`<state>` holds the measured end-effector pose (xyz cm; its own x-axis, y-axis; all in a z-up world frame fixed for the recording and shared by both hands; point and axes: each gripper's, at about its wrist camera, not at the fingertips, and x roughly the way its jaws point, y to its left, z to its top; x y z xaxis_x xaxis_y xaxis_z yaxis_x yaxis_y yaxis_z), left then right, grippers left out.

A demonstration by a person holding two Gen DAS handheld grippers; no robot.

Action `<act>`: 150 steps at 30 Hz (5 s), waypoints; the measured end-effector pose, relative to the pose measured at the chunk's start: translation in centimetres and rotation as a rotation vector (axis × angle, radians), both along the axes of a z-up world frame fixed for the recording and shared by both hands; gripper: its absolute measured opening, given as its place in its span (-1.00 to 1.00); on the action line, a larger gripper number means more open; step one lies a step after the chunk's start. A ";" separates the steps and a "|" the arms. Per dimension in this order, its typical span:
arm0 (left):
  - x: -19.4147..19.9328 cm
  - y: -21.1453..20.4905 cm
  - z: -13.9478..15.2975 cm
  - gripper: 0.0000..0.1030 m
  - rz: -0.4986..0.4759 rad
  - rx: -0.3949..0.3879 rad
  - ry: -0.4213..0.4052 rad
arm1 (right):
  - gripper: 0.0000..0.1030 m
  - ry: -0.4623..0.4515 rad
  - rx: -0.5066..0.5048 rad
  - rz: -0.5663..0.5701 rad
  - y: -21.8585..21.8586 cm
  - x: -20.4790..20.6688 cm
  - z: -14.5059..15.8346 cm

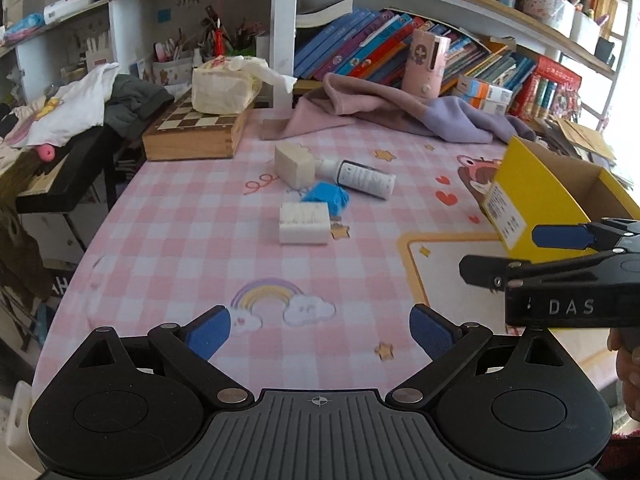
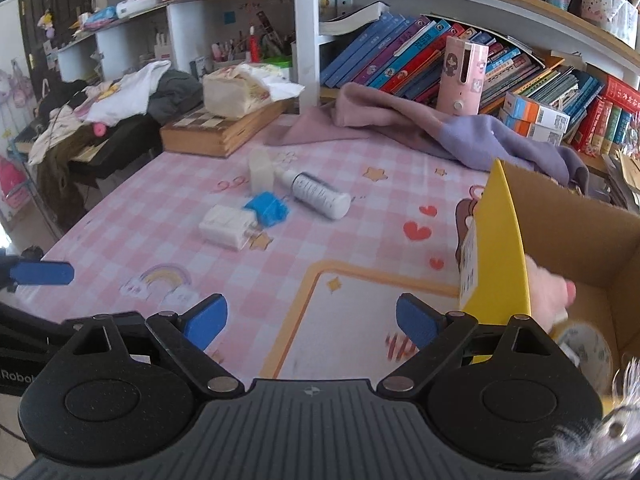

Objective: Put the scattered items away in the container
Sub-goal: 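Withdraw both tools from the box toward the remaining items on the table, then grasp the white spray bottle with the right tool while the left tool grasps the white soap bar, then lift the spray bottle and soap bar and carry them over the yellow box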

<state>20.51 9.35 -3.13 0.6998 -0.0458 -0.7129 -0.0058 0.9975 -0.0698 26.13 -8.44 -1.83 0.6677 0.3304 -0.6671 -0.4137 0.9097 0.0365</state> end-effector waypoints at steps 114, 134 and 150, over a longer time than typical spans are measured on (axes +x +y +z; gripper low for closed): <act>-1.3 0.9 4.4 0.30 -0.117 -0.096 -0.117 | -0.41 0.183 0.133 0.139 -0.2 1.7 3.9; -13.3 -0.1 5.3 0.30 -0.168 -0.135 -0.114 | -0.41 0.202 0.178 0.098 -2.2 -13.1 3.8; -15.4 -2.9 4.7 0.29 -0.300 -0.173 -0.084 | -0.41 0.205 0.140 -0.050 -6.3 -19.4 3.3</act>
<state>5.09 6.48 1.58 0.6927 -0.3734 -0.6171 0.2986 0.9273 -0.2259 6.74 -14.73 1.50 0.5410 0.3991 -0.7403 -0.3388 0.9091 0.2425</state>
